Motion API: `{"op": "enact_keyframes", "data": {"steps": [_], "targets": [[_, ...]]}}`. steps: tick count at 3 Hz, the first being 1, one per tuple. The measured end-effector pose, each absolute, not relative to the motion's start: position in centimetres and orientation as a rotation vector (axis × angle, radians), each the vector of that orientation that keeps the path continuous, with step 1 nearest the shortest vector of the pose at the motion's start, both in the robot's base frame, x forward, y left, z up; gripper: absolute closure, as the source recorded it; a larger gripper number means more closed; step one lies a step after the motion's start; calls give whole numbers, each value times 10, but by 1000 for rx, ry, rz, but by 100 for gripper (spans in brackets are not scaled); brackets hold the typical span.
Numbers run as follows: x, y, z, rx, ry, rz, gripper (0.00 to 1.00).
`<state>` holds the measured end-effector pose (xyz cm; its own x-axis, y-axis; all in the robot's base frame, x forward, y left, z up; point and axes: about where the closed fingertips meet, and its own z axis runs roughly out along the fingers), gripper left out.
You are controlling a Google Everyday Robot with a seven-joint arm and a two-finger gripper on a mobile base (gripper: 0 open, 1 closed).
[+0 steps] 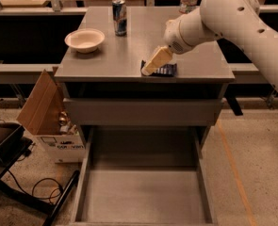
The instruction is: Pick rxbar blueberry from middle drawer and place on counter
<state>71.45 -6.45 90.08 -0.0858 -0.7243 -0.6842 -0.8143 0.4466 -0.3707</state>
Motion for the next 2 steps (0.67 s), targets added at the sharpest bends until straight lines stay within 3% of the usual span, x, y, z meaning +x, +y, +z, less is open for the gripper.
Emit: {"op": "enact_keyframes", "data": {"steps": [2], "targets": [[693, -89, 991, -1220, 1670, 263, 0]]}}
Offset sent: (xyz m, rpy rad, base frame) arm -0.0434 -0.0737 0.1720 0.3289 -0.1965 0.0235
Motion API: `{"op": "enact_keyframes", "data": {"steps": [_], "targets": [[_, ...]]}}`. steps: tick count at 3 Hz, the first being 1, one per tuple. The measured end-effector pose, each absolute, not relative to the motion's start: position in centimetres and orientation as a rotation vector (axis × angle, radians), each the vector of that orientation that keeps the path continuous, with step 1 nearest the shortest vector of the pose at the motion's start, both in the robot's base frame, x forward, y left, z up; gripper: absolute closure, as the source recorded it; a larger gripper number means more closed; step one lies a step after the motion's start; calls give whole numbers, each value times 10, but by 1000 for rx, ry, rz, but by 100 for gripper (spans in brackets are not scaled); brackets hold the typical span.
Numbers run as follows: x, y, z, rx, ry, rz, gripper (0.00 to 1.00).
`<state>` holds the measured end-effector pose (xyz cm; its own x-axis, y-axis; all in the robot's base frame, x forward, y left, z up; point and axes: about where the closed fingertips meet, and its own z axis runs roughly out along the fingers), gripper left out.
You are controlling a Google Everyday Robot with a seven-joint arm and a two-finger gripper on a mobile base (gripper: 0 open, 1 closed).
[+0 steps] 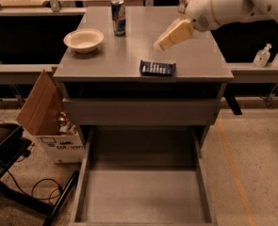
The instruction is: Pick rxbar blueberry from middle drawer and place on counter
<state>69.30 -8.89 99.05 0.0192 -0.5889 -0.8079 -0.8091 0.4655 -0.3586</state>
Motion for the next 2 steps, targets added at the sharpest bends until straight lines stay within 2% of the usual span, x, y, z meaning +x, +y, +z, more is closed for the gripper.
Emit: {"op": "enact_keyframes", "data": {"steps": [2], "targets": [[682, -165, 1052, -968, 1647, 249, 0]]}}
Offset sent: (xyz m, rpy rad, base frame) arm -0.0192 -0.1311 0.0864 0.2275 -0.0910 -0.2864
